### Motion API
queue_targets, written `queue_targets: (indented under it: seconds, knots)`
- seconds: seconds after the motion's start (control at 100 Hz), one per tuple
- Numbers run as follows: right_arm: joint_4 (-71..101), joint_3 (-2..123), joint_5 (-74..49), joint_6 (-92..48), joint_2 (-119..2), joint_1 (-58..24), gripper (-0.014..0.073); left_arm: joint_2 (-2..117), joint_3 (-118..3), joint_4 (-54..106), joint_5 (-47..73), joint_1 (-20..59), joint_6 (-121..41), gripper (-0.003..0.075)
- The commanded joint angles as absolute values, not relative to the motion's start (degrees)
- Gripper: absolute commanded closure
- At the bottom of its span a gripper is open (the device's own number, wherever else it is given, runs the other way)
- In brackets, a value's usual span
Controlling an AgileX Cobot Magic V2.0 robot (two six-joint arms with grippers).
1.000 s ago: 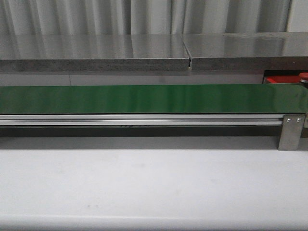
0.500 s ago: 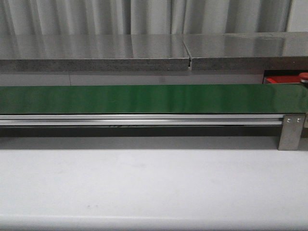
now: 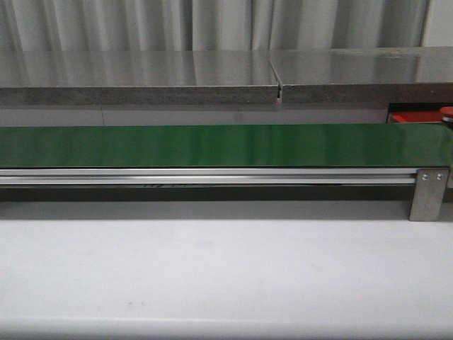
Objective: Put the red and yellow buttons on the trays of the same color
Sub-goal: 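Move the left gripper over the button cluster and grasp a yellow button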
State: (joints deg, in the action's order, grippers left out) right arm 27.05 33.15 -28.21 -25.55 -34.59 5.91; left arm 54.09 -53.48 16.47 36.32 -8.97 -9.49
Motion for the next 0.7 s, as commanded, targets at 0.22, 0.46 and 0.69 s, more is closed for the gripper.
queue_targets:
  seconds: [0.22, 0.46, 0.69]
  knots:
    - [27.3, 34.6, -24.8, -25.7, -34.4, 5.7, 0.0712, 66.9, -62.5, 19.4, 35.2, -17.9, -8.8, 0.0672]
    - [27.3, 34.6, -24.8, -25.7, -34.4, 5.7, 0.0712, 77.2, -69.5, 21.2, 39.1, -21.3, -8.4, 0.0208]
    - [27.3, 34.6, -24.8, -25.7, -34.4, 5.7, 0.0712, 86.4, -75.9, 21.0, 40.5, -22.9, -3.4, 0.0209]
